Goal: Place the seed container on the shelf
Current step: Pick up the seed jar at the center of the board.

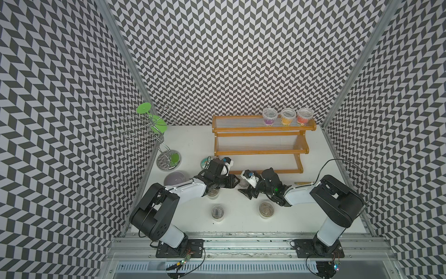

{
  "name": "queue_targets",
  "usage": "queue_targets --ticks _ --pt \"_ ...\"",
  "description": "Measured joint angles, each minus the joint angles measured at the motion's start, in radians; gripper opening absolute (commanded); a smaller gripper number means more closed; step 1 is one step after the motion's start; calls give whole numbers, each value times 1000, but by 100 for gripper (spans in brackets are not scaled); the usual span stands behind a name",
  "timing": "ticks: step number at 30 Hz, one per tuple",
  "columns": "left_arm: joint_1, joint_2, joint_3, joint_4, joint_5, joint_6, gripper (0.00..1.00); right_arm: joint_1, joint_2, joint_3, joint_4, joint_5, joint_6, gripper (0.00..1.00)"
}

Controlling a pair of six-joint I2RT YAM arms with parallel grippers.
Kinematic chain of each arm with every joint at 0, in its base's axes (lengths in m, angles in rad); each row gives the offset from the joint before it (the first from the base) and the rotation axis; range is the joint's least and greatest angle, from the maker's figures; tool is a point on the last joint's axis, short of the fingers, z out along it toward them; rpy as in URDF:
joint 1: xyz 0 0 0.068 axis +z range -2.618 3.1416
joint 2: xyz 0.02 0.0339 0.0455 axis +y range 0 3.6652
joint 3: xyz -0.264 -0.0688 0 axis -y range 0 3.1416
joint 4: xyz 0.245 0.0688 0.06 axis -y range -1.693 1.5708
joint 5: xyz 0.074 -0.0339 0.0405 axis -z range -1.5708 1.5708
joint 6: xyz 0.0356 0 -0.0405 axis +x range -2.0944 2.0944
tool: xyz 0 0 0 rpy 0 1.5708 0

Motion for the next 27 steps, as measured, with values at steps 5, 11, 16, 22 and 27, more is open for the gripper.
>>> queue_targets --ticks 5,11,16,22,27 --pt "0 0 0 -1 0 0 36 0 0 0 0 -4 0 83" --pt "0 0 0 -2 1 0 36 0 0 -1 1 -10 3 80" --pt "0 0 0 -2 2 0 36 -1 0 -2 1 -10 9 80" --pt "0 -1 0 -5 2 0 36 -1 0 -2 1 -10 10 79" --pt "0 -2 0 -6 2 0 36 -1 -3 -2 0 -10 12 79"
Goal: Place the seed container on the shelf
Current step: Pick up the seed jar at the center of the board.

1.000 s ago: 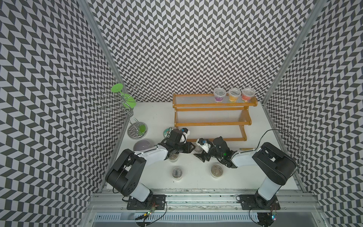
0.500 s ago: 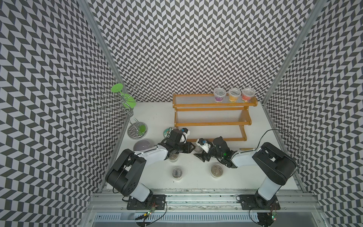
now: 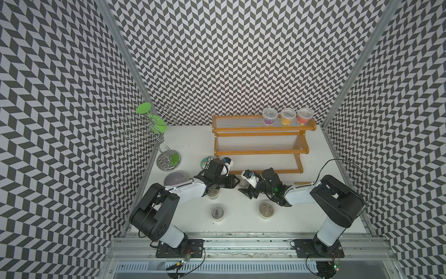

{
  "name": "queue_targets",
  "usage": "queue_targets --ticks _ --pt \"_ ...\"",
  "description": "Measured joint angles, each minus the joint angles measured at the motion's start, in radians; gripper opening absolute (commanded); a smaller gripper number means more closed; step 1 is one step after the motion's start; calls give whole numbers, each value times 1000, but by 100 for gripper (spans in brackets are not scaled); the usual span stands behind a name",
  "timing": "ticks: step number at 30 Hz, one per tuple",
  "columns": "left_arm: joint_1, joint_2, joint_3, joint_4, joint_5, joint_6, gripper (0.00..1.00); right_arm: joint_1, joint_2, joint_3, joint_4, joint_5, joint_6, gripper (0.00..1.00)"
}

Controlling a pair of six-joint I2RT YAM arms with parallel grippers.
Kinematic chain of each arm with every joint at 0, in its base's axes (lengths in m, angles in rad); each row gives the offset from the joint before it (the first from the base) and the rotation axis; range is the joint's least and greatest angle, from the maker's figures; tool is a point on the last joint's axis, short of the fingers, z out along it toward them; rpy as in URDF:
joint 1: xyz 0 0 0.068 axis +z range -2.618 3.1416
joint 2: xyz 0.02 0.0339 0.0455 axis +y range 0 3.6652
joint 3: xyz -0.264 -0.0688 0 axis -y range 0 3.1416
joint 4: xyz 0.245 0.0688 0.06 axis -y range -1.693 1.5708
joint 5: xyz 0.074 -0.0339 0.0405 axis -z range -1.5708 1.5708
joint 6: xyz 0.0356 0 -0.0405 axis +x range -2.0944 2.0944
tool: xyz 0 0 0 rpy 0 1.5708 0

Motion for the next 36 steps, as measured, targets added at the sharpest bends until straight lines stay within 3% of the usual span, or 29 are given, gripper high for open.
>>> queue_targets --ticks 8,11,36 --pt "0 0 0 -1 0 0 39 0 -2 0 -1 2 2 77" --pt "0 0 0 -2 0 0 39 0 -2 0 -1 3 5 71" --pt "0 -60 0 -6 5 0 44 0 -27 0 -40 4 16 73"
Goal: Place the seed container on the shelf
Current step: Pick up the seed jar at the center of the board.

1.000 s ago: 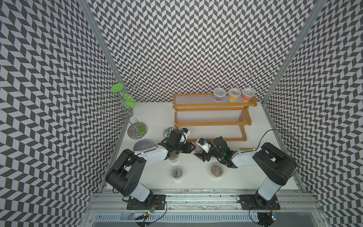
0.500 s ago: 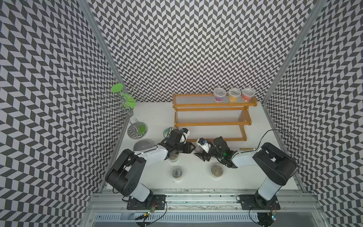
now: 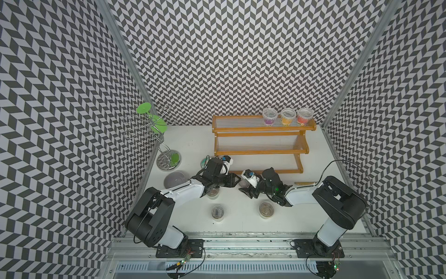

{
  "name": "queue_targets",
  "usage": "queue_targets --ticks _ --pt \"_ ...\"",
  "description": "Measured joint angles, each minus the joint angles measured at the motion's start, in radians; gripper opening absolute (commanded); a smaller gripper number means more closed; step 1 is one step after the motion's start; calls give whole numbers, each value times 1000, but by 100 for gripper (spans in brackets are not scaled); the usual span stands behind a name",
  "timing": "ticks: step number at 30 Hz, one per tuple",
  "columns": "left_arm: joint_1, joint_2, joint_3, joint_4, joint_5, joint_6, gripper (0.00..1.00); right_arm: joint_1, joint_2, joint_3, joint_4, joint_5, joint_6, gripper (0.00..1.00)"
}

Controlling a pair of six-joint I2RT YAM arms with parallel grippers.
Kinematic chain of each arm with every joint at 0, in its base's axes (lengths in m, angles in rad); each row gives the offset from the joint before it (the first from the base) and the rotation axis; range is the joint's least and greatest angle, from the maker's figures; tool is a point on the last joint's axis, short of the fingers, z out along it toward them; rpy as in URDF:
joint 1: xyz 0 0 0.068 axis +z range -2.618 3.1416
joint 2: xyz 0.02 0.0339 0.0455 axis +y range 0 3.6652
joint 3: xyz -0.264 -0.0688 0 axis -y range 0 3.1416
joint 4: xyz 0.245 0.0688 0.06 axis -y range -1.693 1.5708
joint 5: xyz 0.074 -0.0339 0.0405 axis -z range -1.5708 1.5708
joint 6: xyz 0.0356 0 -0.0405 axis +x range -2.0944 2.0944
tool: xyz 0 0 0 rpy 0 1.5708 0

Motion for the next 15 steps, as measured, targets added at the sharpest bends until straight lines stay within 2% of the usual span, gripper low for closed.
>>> queue_targets --ticks 15 --pt "0 0 2 0 0 0 45 0 -2 0 -14 -1 0 80"
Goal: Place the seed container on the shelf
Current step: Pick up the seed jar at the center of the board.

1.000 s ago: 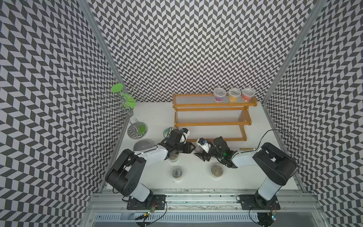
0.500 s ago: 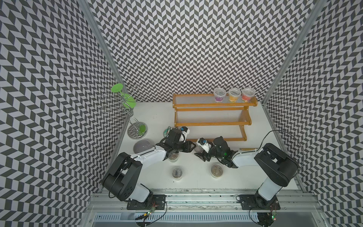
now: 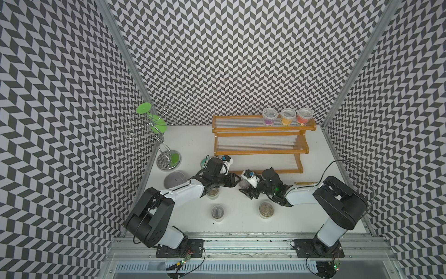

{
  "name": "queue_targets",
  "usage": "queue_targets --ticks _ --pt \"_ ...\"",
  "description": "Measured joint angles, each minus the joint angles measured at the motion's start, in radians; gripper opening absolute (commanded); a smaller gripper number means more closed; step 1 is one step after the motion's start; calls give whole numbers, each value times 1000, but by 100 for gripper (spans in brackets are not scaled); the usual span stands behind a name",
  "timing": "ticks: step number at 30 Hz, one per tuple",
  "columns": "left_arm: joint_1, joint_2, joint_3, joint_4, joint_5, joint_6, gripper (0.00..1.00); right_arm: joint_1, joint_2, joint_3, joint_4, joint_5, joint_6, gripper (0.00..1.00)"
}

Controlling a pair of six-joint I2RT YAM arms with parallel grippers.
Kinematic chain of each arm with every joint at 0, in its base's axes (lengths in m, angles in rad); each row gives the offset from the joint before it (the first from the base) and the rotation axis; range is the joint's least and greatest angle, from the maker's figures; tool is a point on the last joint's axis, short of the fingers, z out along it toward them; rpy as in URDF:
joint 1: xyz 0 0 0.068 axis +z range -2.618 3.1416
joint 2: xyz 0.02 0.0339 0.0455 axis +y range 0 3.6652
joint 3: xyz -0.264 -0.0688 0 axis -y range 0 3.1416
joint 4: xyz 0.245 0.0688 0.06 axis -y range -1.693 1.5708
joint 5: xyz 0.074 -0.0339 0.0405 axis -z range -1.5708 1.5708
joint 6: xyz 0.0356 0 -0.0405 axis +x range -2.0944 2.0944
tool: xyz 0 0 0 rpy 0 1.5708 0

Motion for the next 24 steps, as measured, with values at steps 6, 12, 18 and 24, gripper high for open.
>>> queue_targets --ticks 6,12,18,24 --pt "0 0 0 0 0 1 45 0 0 -1 10 1 0 87" --pt "0 0 0 0 0 6 46 0 -13 -24 45 3 -19 93" --pt "0 3 0 0 0 12 46 0 -24 -27 48 15 -49 93" --pt "0 3 0 0 1 16 46 0 -24 -30 56 5 -50 93"
